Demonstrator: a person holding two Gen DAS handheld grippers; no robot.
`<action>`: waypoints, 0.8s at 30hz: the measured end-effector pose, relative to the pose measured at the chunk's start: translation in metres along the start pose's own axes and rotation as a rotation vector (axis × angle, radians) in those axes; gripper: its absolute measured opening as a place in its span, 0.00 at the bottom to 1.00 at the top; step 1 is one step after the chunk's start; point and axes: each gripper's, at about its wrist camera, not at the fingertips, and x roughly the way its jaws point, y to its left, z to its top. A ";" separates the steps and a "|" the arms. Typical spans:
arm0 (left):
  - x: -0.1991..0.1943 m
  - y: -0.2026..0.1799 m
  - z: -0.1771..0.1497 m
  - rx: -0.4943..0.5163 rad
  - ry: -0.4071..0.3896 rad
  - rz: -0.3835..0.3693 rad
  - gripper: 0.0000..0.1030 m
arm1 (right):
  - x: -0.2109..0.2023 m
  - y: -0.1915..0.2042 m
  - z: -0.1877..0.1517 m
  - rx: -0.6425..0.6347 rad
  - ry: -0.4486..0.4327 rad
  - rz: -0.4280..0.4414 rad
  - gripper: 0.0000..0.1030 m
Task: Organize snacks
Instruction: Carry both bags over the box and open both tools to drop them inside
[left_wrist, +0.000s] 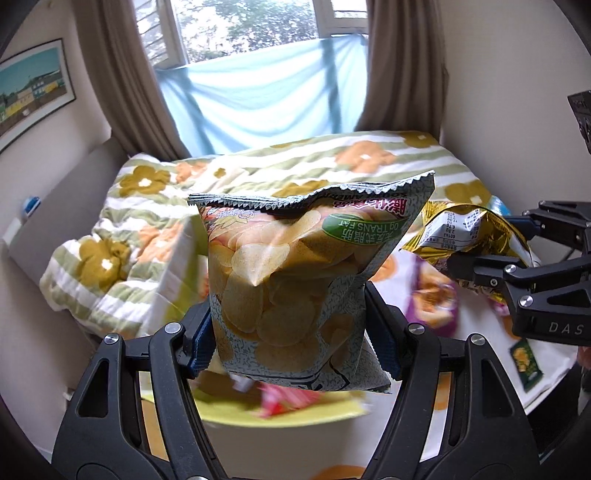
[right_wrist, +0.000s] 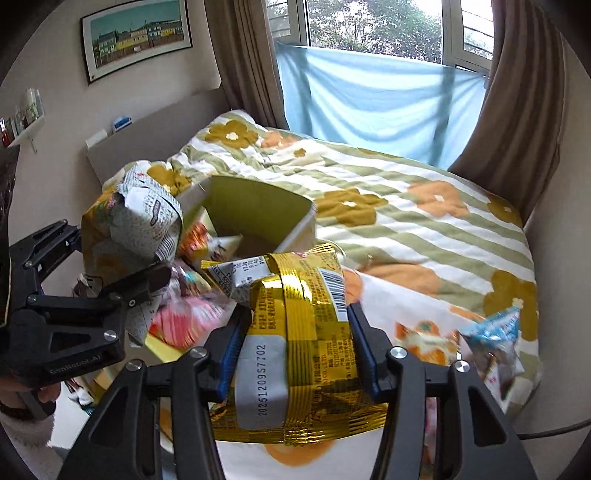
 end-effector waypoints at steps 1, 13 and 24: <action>0.003 0.013 0.002 -0.003 0.001 0.002 0.65 | 0.006 0.009 0.007 0.002 -0.003 0.004 0.47; 0.057 0.124 -0.007 -0.009 0.107 -0.036 0.65 | 0.069 0.091 0.051 0.053 0.034 -0.003 0.47; 0.101 0.136 -0.023 0.021 0.245 -0.128 0.92 | 0.104 0.095 0.049 0.147 0.110 -0.061 0.47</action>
